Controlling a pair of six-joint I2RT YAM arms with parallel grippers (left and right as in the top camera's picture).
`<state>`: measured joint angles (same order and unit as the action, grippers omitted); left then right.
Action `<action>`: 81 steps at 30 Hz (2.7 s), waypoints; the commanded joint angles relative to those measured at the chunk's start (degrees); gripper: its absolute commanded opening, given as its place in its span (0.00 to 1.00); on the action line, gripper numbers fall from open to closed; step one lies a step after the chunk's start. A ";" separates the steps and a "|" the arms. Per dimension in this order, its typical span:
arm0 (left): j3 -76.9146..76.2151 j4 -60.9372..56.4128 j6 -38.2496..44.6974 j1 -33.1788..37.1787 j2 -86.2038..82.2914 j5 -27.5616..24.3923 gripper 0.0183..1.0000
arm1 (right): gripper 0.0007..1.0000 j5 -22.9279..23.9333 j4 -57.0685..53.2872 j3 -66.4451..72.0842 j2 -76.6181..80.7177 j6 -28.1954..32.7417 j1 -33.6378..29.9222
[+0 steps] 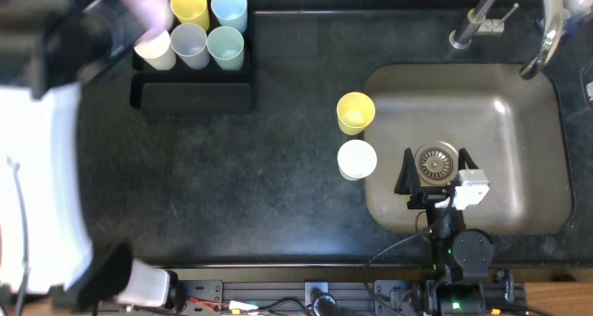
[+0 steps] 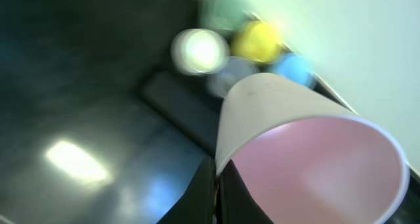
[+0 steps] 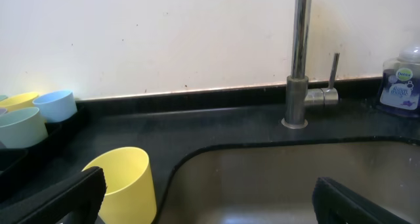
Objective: Store Cups
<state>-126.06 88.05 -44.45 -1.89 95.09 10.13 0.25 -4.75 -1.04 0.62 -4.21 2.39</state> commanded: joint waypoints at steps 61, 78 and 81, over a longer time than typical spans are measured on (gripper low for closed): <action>42.10 -31.43 0.44 16.68 11.45 -14.34 0.02 | 1.00 -0.24 0.28 0.76 -0.42 0.37 0.37; 35.82 -31.23 6.10 12.66 3.98 -17.27 1.00 | 1.00 -0.24 0.28 0.76 -0.42 0.37 0.37; 30.14 -30.97 10.23 5.95 3.06 -17.62 1.00 | 1.00 -0.22 0.28 0.76 -0.42 0.37 0.37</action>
<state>-88.49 57.21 -40.42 11.18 102.48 -5.61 0.23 -4.75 -1.02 0.64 -4.23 2.39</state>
